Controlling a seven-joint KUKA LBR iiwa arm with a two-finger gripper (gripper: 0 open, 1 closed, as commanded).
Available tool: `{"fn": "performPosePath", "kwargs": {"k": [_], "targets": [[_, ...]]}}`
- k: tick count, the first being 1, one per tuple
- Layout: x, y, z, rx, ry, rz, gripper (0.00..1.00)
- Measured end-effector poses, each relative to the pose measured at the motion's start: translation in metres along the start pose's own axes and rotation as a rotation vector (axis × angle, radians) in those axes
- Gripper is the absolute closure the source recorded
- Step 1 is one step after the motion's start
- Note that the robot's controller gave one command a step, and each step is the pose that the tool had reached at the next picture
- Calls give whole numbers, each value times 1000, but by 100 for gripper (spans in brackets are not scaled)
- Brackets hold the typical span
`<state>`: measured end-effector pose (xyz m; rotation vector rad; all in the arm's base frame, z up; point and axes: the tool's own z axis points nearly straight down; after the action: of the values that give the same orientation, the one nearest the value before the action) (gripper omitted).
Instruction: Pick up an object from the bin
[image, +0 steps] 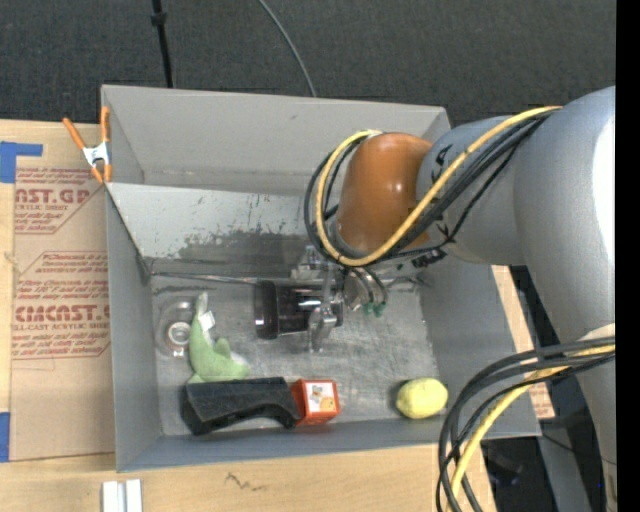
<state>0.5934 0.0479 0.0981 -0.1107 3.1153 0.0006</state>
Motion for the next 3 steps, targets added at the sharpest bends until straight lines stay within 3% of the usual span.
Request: {"fn": "performPosePath", "kwargs": {"k": [1, 2, 3], "targets": [[6, 17, -31, 2, 22, 321, 0], [3, 15, -25, 5, 22, 418, 0], [7, 8, -3, 1, 19, 92, 0]]}}
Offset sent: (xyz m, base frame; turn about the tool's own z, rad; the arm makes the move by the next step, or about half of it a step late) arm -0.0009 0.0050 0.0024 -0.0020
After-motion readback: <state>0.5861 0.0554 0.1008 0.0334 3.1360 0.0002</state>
